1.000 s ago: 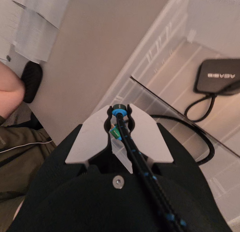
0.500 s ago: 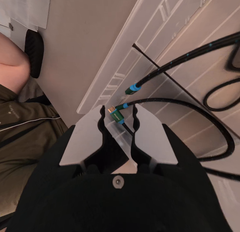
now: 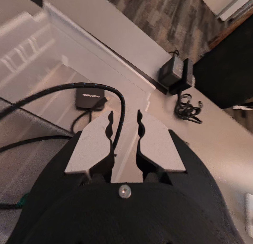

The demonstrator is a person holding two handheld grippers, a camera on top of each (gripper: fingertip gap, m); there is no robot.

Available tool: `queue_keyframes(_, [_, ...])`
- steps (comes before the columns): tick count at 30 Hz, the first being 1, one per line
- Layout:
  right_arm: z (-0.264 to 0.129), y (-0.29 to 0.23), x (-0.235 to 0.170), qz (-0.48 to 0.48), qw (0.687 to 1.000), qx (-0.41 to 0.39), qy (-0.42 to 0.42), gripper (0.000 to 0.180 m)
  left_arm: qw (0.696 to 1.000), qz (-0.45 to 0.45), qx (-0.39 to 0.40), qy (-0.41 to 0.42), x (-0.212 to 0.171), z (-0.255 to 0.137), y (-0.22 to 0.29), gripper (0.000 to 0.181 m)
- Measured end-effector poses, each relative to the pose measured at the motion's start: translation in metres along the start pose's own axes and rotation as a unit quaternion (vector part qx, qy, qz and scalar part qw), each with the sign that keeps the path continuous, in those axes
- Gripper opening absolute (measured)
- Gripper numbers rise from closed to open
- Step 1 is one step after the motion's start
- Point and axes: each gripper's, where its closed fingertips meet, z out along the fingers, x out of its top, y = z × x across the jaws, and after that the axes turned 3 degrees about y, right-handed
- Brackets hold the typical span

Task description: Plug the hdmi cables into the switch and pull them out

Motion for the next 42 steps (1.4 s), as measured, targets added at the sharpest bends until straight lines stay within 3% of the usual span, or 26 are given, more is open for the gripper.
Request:
queue_keyframes(4, [0.025,0.000,-0.019,-0.031,0.995,-0.024,-0.086,0.033,1.000,0.004,-0.004,-0.001,0.001,0.002,0.004,0.022])
queue_keyframes(7, [0.030,0.000,-0.025,-0.019,0.994,-0.020,-0.103,0.009,1.000,0.007,-0.004,-0.001,0.001,0.002,0.005,0.022])
queue_keyframes(8, [0.028,0.002,-0.024,-0.002,0.995,-0.021,-0.102,0.008,1.000,0.008,-0.004,-0.002,0.001,0.003,0.005,0.022])
queue_keyframes(12, [-0.003,0.008,-0.003,0.100,0.993,-0.005,-0.064,0.007,1.000,0.008,-0.003,-0.004,0.000,0.003,0.005,0.022])
queue_keyframes(16, [-0.046,0.026,0.013,0.197,0.978,-0.056,-0.041,0.007,1.000,0.010,-0.002,-0.005,0.000,0.003,0.005,0.022])
queue_keyframes(19, [-0.069,0.024,0.028,0.281,0.959,-0.043,0.002,0.008,1.000,0.011,-0.002,-0.004,0.002,0.002,0.005,0.022])
queue_keyframes(22, [-0.075,0.011,0.022,0.319,0.947,-0.011,-0.023,0.007,1.000,0.010,-0.002,-0.001,0.003,0.000,0.005,0.022])
queue_keyframes(26, [-0.076,-0.016,0.035,0.361,0.927,0.098,-0.001,0.007,1.000,0.009,-0.002,0.000,0.004,0.000,0.004,0.022])
queue_keyframes(29, [-0.082,-0.025,0.040,0.368,0.921,0.130,0.004,0.007,1.000,0.010,0.000,0.000,0.004,-0.001,0.003,0.022])
queue_keyframes(34, [-0.087,-0.024,0.001,0.381,0.915,0.109,-0.077,0.006,1.000,0.010,0.000,0.000,0.005,-0.001,0.004,0.022])
queue_keyframes(39, [-0.097,-0.014,-0.023,0.402,0.905,0.103,-0.093,0.006,1.000,0.012,-0.003,0.004,0.008,-0.001,0.007,0.022])
queue_keyframes(42, [-0.102,-0.011,-0.004,0.417,0.897,0.144,-0.028,0.007,1.000,0.015,-0.005,0.005,0.010,-0.001,0.009,0.022])
